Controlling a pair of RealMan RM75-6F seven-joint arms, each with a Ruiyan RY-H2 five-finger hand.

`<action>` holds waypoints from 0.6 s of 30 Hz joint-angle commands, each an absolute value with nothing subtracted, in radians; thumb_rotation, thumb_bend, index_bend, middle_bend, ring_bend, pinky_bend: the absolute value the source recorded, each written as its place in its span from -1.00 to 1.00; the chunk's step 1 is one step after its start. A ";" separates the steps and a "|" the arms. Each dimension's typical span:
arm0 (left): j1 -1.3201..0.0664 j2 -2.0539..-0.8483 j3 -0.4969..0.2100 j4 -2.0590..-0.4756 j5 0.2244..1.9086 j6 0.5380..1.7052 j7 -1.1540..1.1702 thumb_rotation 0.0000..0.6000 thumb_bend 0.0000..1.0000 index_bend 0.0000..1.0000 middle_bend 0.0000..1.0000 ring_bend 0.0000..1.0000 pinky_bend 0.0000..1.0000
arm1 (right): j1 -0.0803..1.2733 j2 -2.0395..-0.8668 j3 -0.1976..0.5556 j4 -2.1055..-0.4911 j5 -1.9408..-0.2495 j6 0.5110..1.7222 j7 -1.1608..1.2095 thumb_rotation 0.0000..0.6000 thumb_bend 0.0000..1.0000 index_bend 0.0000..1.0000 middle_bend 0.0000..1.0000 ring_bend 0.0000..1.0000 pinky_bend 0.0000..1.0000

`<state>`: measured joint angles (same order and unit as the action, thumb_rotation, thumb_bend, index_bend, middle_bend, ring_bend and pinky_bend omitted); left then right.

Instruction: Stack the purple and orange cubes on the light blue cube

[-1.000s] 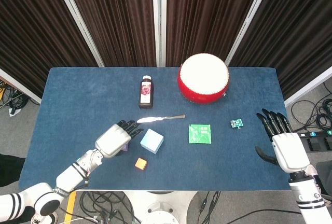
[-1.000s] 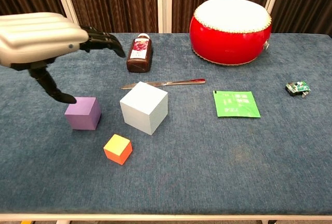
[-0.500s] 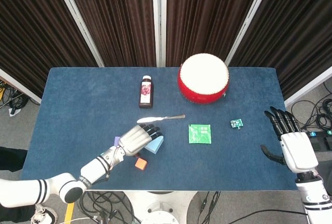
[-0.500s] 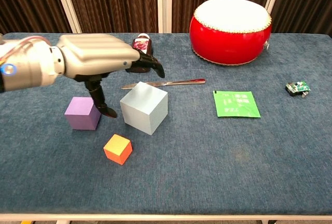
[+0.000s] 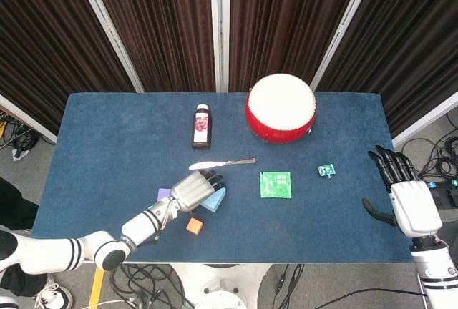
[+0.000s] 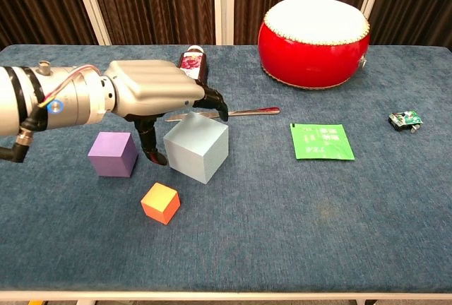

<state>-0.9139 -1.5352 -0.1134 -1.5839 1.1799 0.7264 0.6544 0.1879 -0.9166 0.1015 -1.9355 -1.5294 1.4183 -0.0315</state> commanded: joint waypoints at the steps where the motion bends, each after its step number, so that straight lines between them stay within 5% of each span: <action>1: -0.934 -1.555 -0.107 -1.560 1.170 0.715 0.644 1.00 -0.68 -0.48 -0.48 -0.63 -0.36 | 0.188 -0.916 0.102 -1.935 -1.528 1.418 -0.030 1.00 -0.61 -1.00 -1.00 -1.00 -1.00; 18: -1.008 -1.558 -0.101 -1.513 1.104 0.672 0.586 1.00 -0.66 -0.35 -0.47 -0.63 -0.36 | 0.190 -0.915 0.103 -1.930 -1.522 1.411 -0.027 1.00 -0.61 -1.00 -1.00 -1.00 -1.00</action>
<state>-1.0053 -1.5576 -0.1034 -1.5158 1.1078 0.6730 0.5881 0.1897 -0.9153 0.1033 -1.9301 -1.5225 1.4116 -0.0271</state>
